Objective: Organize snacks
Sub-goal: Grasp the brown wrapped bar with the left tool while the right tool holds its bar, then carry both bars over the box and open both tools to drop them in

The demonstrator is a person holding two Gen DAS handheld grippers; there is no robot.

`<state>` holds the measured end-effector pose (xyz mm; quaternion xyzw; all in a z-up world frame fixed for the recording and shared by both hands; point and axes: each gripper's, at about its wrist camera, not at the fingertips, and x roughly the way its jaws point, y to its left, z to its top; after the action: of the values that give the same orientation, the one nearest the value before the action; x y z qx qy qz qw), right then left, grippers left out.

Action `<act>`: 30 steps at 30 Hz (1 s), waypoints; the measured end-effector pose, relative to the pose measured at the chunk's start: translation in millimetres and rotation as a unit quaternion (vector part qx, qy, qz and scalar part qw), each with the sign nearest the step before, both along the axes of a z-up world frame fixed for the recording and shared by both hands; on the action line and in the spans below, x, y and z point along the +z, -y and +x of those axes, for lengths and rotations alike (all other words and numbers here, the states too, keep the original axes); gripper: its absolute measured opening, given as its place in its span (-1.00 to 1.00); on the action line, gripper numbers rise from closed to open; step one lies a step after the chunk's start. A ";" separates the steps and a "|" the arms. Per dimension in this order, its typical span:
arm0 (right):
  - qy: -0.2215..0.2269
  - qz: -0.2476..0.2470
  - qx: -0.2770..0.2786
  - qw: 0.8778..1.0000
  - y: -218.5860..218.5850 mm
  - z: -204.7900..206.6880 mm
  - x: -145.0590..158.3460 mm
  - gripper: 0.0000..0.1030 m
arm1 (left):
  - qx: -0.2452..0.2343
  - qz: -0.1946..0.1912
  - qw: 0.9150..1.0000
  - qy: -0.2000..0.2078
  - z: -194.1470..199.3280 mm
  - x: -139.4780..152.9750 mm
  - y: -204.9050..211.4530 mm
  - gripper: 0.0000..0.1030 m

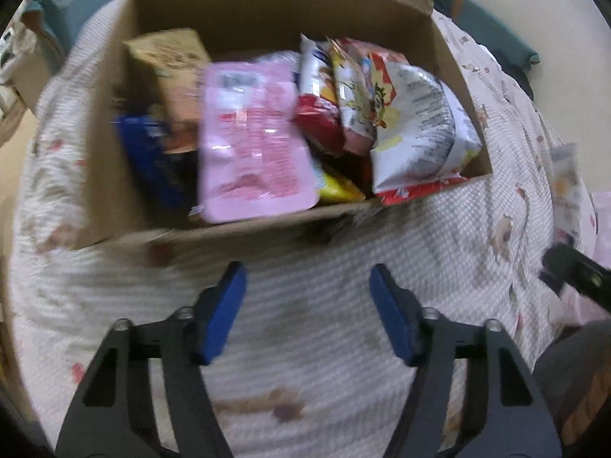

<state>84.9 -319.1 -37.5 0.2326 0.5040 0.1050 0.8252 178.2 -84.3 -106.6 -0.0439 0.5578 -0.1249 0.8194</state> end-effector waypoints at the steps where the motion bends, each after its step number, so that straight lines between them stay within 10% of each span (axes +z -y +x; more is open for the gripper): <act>1: 0.002 0.007 -0.004 1.000 3.8 -0.8 1.6 -0.62 | -0.007 -0.003 1.000 -0.004 5.5 -5.5 6.3 0.10; 5: -0.003 0.036 -0.013 0.999 0.7 9.6 -8.6 -0.62 | -0.010 0.026 1.000 0.008 19.3 -20.1 21.7 0.08; 15: 0.010 0.077 -0.037 0.996 10.3 12.8 -7.1 -0.62 | -0.058 0.045 0.997 0.002 15.2 -25.0 42.5 -0.77; 27: 0.006 0.085 -0.028 0.996 1.9 14.8 -10.1 -0.61 | -0.061 0.057 0.995 -0.061 -65.7 -18.9 8.9 -0.74; 30: 0.005 0.083 -0.022 0.996 -2.5 15.5 -10.0 -0.62 | -0.063 0.065 0.992 -0.083 -76.2 -31.7 7.4 -0.24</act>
<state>100.4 -316.6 -47.5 0.3113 0.4839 0.1293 0.8076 102.0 -91.7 -138.3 0.0342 0.6327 -0.1358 0.7616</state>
